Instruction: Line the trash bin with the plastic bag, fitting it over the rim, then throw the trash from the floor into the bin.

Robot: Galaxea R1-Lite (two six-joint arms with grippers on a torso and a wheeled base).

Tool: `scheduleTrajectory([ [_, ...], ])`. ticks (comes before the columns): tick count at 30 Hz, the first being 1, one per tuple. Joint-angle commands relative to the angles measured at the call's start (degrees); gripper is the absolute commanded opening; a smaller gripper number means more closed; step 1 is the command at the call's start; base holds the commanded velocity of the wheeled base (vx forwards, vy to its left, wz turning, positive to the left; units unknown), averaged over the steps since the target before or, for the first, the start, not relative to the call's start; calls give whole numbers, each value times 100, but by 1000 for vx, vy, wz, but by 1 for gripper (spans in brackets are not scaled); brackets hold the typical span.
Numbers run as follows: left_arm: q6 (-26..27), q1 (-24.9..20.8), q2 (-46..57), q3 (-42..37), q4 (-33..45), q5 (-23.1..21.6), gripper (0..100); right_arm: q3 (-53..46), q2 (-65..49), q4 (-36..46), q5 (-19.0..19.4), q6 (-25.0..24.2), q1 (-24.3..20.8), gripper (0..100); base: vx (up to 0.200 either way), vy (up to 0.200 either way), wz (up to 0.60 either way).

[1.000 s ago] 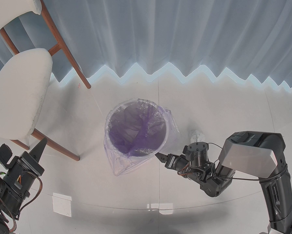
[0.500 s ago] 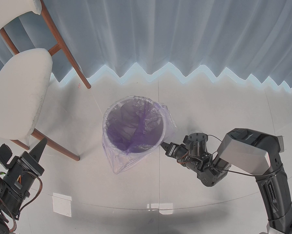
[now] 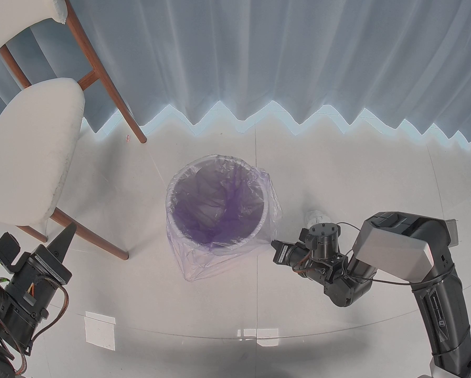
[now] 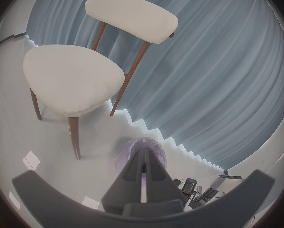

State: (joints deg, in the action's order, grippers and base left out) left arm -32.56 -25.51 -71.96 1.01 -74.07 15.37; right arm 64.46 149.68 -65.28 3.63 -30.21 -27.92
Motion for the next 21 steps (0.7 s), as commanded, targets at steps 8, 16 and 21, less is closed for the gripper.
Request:
scheduleTrajectory([
  [8, 4, -6, -11, -101, -2, 1, 0, -382, 97, 77, -3, 68, 111, 0, 0, 0, 0],
  [16, -5, 3, -29, -101, -2, 1, 0, -189, -9, 762, -73, 68, 111, 0, 0, 0, 0],
  [21, -13, 3, -29, -101, -11, -52, 0, -329, -176, 481, -82, -29, 102, 100, 0, 0, 0],
])
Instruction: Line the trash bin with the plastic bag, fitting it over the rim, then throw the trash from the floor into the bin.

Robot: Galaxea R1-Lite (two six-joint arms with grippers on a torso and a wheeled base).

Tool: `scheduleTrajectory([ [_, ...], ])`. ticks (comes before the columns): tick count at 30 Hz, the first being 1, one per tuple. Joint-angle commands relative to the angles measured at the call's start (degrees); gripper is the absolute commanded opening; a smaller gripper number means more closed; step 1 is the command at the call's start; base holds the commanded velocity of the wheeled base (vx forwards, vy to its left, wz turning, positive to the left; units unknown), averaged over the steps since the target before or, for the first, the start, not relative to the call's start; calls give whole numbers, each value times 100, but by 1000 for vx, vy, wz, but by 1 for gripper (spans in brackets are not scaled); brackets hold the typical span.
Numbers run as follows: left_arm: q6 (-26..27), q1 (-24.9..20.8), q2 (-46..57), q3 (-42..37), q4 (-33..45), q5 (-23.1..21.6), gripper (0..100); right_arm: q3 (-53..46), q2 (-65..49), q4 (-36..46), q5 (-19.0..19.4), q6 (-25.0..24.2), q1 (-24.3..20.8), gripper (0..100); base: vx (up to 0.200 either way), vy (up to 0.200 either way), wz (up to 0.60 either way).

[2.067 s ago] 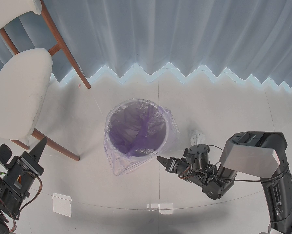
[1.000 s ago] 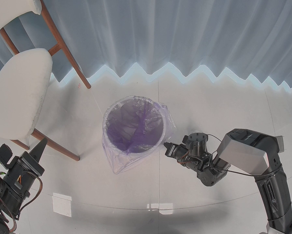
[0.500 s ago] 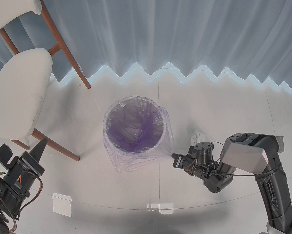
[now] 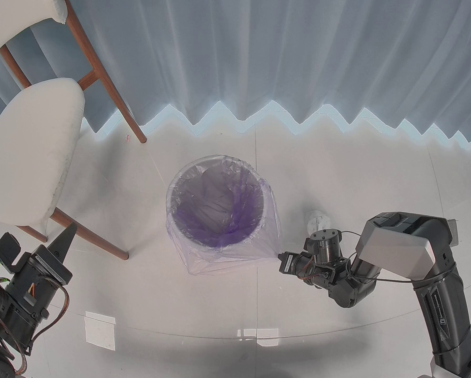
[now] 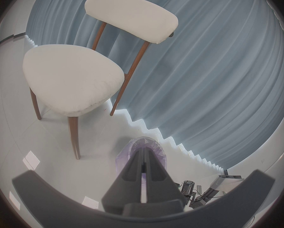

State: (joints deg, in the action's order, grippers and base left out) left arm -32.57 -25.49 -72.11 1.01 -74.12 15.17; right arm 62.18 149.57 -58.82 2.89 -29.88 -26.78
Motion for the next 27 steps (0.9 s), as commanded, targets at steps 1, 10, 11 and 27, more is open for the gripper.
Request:
scheduleTrajectory([
  [1, -21, 0, -14, -101, -15, -31, 0, -251, -261, -279, -16, -123, -20, 100, 0, 0, 0],
  [10, -750, -105, 30, -101, -68, -567, 0, -2773, -2116, -1343, 194, -1073, 103, 100, 0, 0, 0],
  [11, -759, -105, 30, -101, -68, -585, 0, -2817, -2151, -1360, 194, -1081, 112, 100, 0, 0, 0],
  [27, 146, 79, 65, 31, 908, -2896, 0, -4997, -3812, -2389, 168, -1266, 437, 100, 100, 100, 0],
])
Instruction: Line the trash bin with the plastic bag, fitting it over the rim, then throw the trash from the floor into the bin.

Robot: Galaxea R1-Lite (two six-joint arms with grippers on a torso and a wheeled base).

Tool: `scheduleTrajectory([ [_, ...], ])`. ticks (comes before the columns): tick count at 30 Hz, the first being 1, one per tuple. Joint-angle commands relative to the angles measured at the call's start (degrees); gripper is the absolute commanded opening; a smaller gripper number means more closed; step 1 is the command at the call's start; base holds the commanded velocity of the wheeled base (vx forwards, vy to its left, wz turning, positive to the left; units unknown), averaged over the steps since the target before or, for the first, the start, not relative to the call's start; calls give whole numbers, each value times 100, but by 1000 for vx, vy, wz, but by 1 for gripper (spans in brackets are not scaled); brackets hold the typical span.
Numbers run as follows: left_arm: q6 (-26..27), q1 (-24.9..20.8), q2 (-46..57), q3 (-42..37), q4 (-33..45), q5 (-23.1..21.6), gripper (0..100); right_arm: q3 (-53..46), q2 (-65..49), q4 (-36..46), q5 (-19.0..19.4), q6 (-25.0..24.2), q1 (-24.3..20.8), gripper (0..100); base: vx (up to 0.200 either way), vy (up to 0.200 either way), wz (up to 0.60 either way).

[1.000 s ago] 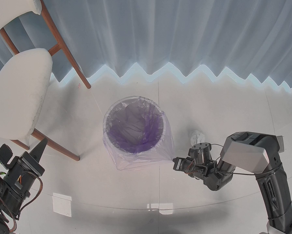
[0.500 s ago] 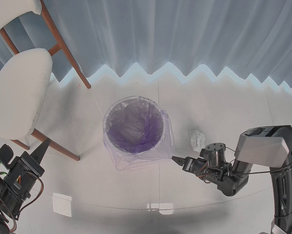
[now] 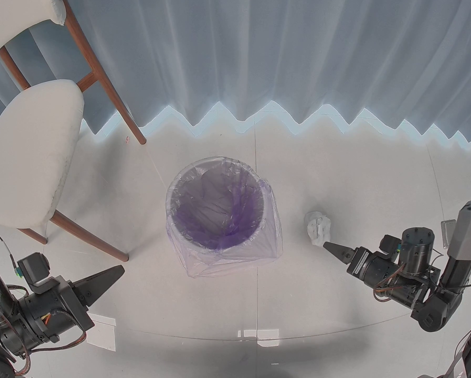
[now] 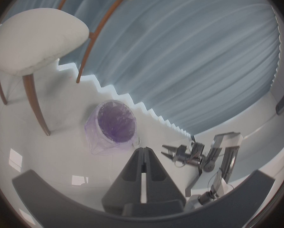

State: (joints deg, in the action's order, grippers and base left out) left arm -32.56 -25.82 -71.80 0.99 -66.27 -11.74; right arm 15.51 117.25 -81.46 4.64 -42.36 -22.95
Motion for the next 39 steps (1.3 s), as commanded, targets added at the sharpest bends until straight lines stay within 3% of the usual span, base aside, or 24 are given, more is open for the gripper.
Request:
scheduleTrajectory([
  [1, 145, 103, 44, 51, 114, -250, 0, -364, -651, -125, -16, -18, 54, 100, 200, 200, 0],
  [10, 83, 244, 131, 824, 290, -127, 0, -733, -1002, -98, -7, -53, 125, 100, 0, 0, 0],
  [12, 92, 288, 131, 1141, 668, -127, 0, -733, -1002, -116, -16, -53, 142, 100, 0, 0, 0],
  [17, 92, 288, 114, 1598, 2092, -92, 0, -724, -1002, -116, -16, -53, 107, 100, 0, 0, 0],
  [20, 74, 279, 44, 1975, 3111, 198, 0, -724, -1002, -125, -16, -53, 81, 100, 0, 0, 0],
  [21, -5, 244, -123, 2248, 3902, 497, 0, -724, -1002, -125, -16, -53, 81, 100, 0, 0, 0],
  [24, -330, 130, -563, 2793, 4790, 735, 0, -733, -1011, -134, -25, -62, 81, 100, 0, 0, 0],
  [28, -927, -151, -1231, 3399, 5133, 743, 0, -733, -1073, -125, -25, -70, 81, 100, 0, 0, 0],
  [30, -1297, -345, -2127, 3891, 5344, 796, 0, -733, -1081, -125, -25, -70, 81, 100, 0, 0, 0],
  [39, -1578, -626, -3683, 4849, 5291, 858, 0, -839, -1117, -301, -25, -62, 10, 100, 0, 0, 0],
])
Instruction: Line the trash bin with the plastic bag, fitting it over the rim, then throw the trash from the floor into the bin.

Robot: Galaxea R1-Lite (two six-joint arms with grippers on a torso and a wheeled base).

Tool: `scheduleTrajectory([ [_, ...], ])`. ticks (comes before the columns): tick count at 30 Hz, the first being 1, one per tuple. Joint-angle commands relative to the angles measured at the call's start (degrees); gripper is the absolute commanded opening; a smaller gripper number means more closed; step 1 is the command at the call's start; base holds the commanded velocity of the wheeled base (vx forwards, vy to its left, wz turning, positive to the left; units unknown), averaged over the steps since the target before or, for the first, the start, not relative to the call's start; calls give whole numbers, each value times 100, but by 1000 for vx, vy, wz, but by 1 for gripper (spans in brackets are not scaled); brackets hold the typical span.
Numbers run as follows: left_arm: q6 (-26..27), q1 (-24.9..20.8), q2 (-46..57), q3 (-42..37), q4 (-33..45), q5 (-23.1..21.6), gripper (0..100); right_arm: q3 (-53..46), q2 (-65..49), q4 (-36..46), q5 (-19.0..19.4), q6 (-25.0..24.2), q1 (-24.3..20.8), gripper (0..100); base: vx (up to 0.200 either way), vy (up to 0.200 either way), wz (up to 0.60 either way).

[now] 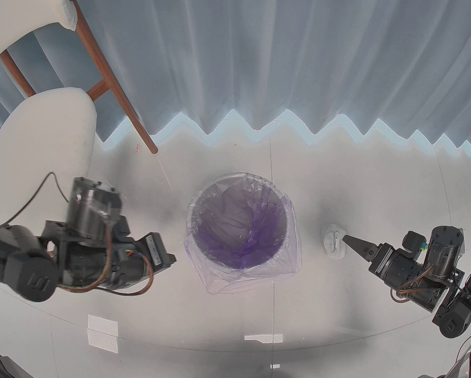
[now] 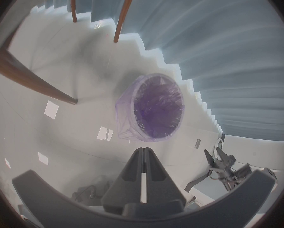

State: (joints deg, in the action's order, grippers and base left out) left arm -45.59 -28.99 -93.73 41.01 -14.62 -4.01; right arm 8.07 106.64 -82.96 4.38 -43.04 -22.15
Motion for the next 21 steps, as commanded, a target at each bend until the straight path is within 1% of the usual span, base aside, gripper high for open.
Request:
scheduleTrajectory([
  [1, -266, -318, -1508, 882, 126, 67, 0, -139, -56, -212, 2, 7, -88, 100, 0, 0, 0],
  [2, -240, -318, -1525, 935, 126, 67, 0, -201, -56, -274, 2, 7, -123, 100, 0, 0, 0],
  [3, -213, -318, -1578, 1006, 143, 67, 100, -271, -47, -335, 2, 7, -167, 100, 0, 0, 0],
  [6, -90, -353, -1912, 1252, 126, 190, 100, -499, -21, -502, 2, 7, -307, 100, 0, 0, 0],
  [8, -143, -362, -2079, 1507, 143, 436, 100, -579, -12, -581, 2, -2, -351, 100, 0, 0, 0],
  [9, -169, -371, -2228, 1691, 178, 682, 100, -614, -3, -643, 2, -20, -387, 100, 0, 0, 0],
  [10, -169, -371, -2290, 1753, 187, 770, 100, -622, -3, -652, 2, -20, -395, 100, 0, 0, 0],
  [15, -178, -309, -2633, 1928, 310, 858, 100, -579, 76, -660, 11, -11, -422, 100, 0, 0, 0],
  [21, -231, -239, -3195, 2429, 407, 858, 100, -570, 102, -660, 2, -2, -448, 100, 0, 0, 0],
])
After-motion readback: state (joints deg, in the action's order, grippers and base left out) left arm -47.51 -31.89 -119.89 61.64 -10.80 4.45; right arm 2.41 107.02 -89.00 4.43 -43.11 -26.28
